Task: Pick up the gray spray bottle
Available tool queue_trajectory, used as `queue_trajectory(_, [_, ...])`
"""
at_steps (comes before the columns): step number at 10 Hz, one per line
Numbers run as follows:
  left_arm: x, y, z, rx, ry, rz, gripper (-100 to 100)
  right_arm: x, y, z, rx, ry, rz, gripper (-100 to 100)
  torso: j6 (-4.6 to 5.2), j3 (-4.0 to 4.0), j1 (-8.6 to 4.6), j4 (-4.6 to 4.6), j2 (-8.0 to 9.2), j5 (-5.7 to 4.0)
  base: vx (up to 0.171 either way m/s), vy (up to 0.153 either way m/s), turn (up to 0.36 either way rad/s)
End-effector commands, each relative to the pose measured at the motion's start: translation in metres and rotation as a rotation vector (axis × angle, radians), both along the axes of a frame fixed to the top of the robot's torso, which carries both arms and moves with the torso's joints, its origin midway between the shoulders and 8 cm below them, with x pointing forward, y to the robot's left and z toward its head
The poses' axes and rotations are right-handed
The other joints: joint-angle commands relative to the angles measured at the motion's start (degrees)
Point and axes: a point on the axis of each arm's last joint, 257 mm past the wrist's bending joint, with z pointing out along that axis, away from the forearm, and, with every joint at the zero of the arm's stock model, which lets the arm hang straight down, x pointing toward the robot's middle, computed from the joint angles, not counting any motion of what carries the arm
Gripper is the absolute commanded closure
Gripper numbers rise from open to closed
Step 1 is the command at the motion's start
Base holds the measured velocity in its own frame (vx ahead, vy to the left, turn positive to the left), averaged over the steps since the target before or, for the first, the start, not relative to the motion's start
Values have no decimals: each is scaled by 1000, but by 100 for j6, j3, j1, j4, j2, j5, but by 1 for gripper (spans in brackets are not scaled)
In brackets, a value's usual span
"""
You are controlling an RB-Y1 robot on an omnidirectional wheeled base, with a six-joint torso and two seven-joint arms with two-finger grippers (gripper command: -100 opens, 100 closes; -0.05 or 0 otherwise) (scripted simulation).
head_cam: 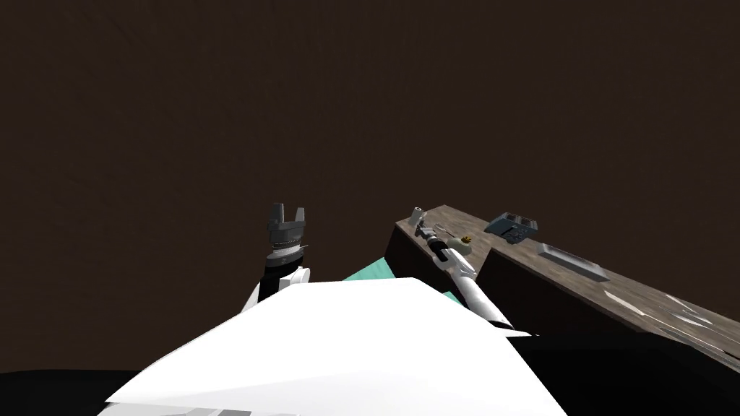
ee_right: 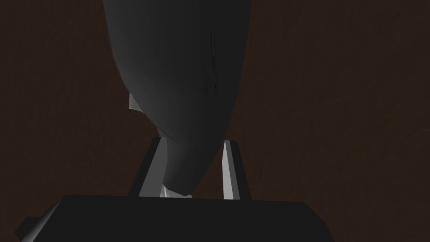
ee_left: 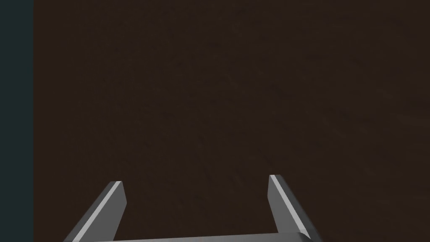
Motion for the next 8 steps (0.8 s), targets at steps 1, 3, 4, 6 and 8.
queue_trajectory(1, [0,0,0,0,0,0,0,-17,-21,9,-11,-10,-36,100,0,0,0,0,0,0,-8,9,237])
queue_trajectory(3, [0,0,0,0,0,0,0,-37,-36,12,-24,-6,-65,100,-5,1,5,1,0,3,-2,2,225])
queue_trajectory(4, [0,0,0,0,0,0,0,-50,-48,5,-28,11,-88,100,-14,2,9,4,-1,6,-2,2,168])
queue_trajectory(6, [0,0,0,0,0,0,0,-75,-69,11,-49,15,-128,100,-15,2,12,4,0,7,-4,5,209])
queue_trajectory(8, [0,0,0,0,0,0,0,-66,-62,13,-43,9,-115,0,-7,0,7,3,-3,7,0,0,0])
